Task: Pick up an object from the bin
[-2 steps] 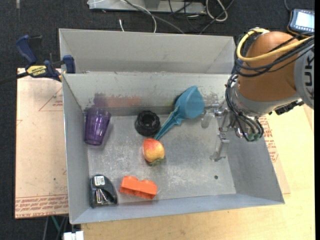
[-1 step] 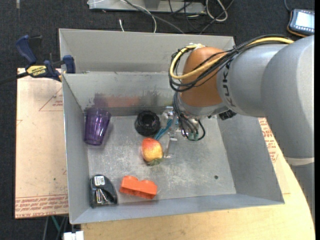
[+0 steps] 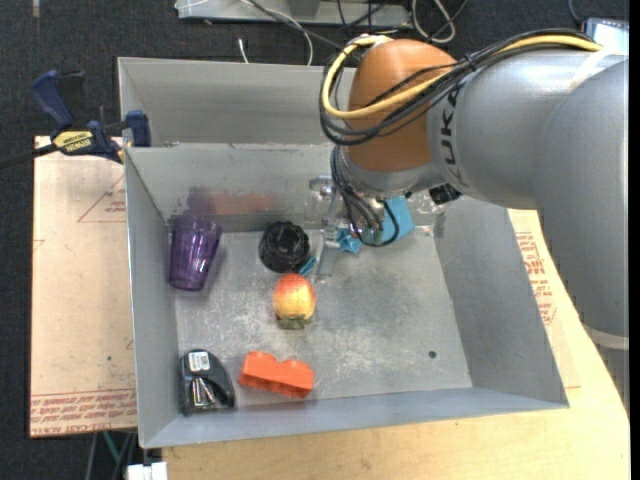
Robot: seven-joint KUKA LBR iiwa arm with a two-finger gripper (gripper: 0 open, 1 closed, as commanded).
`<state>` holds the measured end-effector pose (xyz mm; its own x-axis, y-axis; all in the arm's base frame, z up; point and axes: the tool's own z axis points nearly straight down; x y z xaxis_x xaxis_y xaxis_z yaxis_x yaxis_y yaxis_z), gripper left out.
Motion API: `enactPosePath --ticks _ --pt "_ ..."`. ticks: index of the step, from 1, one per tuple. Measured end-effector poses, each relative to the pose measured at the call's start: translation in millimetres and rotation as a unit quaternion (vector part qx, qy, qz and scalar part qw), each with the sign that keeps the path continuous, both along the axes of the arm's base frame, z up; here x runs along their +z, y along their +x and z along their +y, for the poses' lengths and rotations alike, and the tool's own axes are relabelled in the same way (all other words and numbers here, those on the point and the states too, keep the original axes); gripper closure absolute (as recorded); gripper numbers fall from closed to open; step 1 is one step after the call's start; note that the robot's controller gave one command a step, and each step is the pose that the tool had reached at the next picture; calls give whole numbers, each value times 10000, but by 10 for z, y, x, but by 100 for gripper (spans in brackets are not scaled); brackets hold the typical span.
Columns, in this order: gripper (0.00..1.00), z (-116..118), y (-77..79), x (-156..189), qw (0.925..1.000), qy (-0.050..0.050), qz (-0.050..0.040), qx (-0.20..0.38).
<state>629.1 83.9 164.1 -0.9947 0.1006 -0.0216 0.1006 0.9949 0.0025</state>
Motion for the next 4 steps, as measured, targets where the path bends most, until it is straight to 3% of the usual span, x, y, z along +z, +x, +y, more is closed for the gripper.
enactPosePath --ticks 1,2,3,4 --pt "0 -769 83 -656 9935 -9 79 1137" --pt "0 -822 240 -946 9994 43 24 -330" --pt "100 -749 280 -904 9846 -11 -2 1746" --pt "100 -749 280 -903 9846 -10 -2 1746"
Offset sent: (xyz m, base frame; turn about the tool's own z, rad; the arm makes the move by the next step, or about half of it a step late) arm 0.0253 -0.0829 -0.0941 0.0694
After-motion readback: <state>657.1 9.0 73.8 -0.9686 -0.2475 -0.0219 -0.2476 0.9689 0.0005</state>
